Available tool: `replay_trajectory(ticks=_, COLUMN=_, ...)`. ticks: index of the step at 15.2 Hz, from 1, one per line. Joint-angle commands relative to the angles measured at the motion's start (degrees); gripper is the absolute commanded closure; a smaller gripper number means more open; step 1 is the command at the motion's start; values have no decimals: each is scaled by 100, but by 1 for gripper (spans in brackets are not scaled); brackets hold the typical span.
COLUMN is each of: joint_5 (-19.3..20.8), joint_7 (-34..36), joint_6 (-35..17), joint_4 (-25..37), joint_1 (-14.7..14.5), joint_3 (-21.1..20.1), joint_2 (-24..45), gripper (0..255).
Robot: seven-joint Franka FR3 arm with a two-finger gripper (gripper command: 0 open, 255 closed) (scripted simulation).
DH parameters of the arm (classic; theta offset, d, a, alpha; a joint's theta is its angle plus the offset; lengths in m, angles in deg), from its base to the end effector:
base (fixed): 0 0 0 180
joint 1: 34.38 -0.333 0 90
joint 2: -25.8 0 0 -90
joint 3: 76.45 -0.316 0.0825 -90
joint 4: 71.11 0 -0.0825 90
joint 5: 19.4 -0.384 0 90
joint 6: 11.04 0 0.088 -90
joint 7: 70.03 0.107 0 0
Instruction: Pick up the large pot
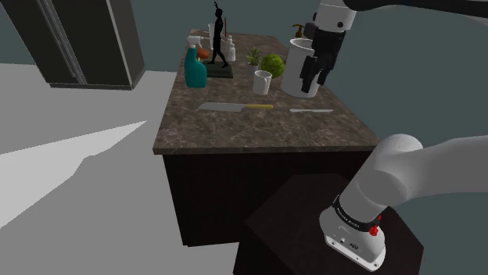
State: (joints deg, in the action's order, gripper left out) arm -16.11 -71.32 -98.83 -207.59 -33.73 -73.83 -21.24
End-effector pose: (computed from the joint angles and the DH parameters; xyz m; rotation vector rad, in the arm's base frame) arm 0.2923 -0.0272 0.5852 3.1181 -0.0326 -0.0469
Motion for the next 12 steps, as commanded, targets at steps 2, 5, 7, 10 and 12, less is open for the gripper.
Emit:
replay_trajectory(ticks=2, joint_5=70, joint_7=-123, joint_6=-51, joint_4=114, joint_1=26, joint_3=111, joint_2=160, gripper=0)
replay_trajectory(ticks=5, joint_5=241, joint_7=-486, joint_6=-189, joint_4=497, joint_1=87, joint_3=435, joint_2=660, gripper=0)
replay_trajectory(ticks=7, joint_5=323, joint_7=-728, joint_6=-266, joint_4=786, joint_1=115, joint_3=643, joint_2=1011, gripper=0)
replay_trajectory(ticks=10, joint_5=394, joint_7=-1096, joint_6=-357, joint_4=1268, joint_1=141, joint_3=947, joint_2=1559, gripper=0)
replay_trajectory(ticks=12, joint_5=404, joint_7=-1347, joint_6=-398, joint_4=1623, joint_1=152, joint_3=1143, joint_2=1942, gripper=0)
